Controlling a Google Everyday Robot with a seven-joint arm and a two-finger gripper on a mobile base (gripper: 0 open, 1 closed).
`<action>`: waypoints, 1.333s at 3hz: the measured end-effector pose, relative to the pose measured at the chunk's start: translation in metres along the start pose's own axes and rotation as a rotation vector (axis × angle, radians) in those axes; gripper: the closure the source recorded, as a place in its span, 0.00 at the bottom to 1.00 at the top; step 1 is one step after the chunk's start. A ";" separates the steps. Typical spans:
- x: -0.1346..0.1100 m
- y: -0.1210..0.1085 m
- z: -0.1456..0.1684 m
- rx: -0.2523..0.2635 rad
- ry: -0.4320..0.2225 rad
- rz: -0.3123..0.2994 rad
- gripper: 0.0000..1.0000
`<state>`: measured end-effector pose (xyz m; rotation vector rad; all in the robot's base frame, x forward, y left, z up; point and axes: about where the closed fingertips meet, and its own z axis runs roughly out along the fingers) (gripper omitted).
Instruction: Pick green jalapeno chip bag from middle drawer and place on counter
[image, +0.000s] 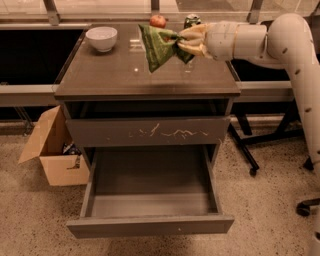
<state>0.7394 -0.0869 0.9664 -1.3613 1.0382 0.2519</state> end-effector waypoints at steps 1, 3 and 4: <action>0.024 -0.015 0.037 -0.066 0.066 0.106 1.00; 0.052 -0.016 0.079 -0.174 0.194 0.212 0.84; 0.063 -0.012 0.090 -0.214 0.273 0.241 0.51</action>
Offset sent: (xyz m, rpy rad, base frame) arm 0.1202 0.0301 -0.0205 -0.1237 0.3542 -0.0421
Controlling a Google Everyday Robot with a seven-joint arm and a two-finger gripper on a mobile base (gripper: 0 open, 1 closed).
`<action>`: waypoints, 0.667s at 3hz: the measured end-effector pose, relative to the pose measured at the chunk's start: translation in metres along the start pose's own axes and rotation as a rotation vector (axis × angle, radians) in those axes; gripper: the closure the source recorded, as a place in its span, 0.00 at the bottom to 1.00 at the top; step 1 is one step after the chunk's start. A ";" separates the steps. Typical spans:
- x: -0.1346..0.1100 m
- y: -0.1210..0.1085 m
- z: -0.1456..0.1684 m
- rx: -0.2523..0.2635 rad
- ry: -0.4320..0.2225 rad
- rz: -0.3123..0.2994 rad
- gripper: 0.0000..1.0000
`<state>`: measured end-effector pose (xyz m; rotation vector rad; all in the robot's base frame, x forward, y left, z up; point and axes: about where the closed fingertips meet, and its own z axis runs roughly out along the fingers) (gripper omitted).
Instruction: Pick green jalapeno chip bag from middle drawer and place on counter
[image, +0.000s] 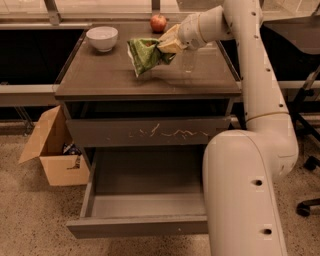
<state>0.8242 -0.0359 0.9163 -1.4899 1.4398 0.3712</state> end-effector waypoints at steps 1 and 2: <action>0.004 0.000 0.005 -0.009 0.020 0.015 0.30; 0.008 -0.002 0.003 -0.002 0.023 0.035 0.06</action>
Offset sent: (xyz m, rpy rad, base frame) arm 0.0243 -0.0245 0.0057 0.0022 0.0411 -0.0532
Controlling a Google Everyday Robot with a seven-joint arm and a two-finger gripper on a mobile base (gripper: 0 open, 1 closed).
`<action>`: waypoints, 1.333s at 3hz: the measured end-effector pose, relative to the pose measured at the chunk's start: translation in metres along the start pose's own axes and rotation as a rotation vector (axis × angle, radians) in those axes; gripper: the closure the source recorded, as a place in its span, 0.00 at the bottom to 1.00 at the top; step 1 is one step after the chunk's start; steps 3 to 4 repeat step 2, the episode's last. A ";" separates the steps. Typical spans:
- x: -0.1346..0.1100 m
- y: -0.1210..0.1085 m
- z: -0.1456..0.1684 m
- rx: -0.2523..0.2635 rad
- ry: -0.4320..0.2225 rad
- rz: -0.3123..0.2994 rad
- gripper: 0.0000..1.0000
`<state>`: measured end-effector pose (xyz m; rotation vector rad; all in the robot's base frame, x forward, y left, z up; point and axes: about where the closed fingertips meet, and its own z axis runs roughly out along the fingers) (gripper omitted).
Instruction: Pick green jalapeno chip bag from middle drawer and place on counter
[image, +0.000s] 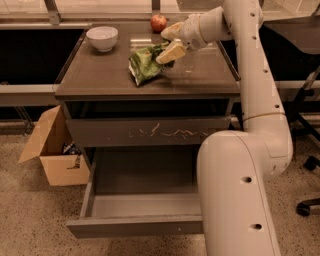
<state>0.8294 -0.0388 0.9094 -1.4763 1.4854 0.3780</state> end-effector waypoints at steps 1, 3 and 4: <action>0.013 -0.018 -0.032 0.087 -0.060 0.070 0.00; 0.026 -0.034 -0.066 0.183 -0.119 0.125 0.00; 0.026 -0.034 -0.066 0.183 -0.119 0.125 0.00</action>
Offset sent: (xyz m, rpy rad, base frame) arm -0.0464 -0.1098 0.0213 0.3106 -0.0844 -0.2697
